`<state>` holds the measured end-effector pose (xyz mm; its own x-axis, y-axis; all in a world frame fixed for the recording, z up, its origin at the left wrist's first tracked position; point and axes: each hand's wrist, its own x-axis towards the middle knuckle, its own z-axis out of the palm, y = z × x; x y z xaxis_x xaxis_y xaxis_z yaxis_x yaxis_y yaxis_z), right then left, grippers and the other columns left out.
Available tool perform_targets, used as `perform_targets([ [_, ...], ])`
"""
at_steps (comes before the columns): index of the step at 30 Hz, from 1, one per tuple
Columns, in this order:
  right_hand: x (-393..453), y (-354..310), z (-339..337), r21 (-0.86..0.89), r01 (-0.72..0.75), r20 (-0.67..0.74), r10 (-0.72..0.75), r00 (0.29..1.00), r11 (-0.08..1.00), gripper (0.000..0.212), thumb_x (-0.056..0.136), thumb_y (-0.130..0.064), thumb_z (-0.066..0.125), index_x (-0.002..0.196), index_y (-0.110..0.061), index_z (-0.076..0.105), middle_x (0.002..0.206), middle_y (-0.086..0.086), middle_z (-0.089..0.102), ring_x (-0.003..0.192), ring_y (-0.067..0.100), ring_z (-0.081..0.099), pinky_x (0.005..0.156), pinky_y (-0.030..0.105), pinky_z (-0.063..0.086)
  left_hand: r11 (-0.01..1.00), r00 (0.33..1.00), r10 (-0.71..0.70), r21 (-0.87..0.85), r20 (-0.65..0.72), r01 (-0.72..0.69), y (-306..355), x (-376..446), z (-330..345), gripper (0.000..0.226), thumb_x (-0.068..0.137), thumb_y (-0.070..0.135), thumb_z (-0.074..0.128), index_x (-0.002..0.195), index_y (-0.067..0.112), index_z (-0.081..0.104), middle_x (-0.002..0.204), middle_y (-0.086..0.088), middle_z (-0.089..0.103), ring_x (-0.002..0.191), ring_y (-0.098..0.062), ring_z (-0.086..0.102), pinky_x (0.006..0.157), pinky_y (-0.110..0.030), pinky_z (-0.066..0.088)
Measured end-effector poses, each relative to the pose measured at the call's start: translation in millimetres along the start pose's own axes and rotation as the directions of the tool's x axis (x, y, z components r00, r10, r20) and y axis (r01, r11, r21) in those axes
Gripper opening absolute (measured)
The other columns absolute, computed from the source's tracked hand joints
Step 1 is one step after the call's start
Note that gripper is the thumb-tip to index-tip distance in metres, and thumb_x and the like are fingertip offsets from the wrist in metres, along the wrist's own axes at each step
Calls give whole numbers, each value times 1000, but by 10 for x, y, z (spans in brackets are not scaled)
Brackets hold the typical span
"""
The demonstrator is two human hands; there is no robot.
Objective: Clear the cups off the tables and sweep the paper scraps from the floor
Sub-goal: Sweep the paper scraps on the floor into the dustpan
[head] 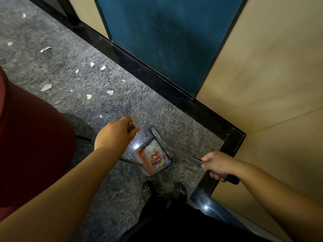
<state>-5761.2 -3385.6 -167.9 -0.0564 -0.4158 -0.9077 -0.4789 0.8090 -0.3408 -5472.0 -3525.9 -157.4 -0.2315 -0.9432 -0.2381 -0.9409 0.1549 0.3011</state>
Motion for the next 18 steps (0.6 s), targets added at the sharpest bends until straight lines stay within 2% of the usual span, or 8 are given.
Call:
perform_targets([
  [4, 65, -221, 62, 26, 18, -74, -16, 997, 1000, 44, 97, -14, 53, 139, -9, 41, 60, 5, 55, 42, 10, 48, 35, 15, 36, 998, 997, -48, -34, -52, 47, -222, -45, -86, 23, 94, 43, 60, 103, 23, 55, 85, -3, 67, 64, -22, 51, 53, -30, 39],
  [7, 123, -469, 87, 19, 21, -105, -19, 994, 1000, 44, 97, -17, 54, 140, -12, 42, 65, 7, 59, 46, 11, 51, 37, 18, 39, 997, 991, -75, -43, -111, 71, -390, -74, -193, 24, 93, 44, 61, 104, 24, 55, 81, -7, 67, 61, -24, 48, 51, -29, 33],
  [11, 216, -839, 159, 11, 56, -136, -54, 989, 998, 45, 97, -19, 55, 140, -13, 43, 69, 7, 61, 47, 11, 52, 40, 19, 40, 992, 976, -111, -77, -186, 98, -650, -59, -374, 24, 91, 45, 62, 101, 23, 56, 80, -11, 68, 71, -35, 61, 55, -31, 36],
  [18, 446, -1456, 230, 50, 117, -132, -109, 985, 992, 47, 97, -15, 55, 142, -10, 41, 67, 12, 59, 42, 15, 49, 37, 21, 38, 980, 942, -187, -118, -278, 160, -1102, 199, -662, 24, 89, 46, 62, 97, 24, 56, 80, -12, 68, 75, -38, 63, 57, -33, 41],
])
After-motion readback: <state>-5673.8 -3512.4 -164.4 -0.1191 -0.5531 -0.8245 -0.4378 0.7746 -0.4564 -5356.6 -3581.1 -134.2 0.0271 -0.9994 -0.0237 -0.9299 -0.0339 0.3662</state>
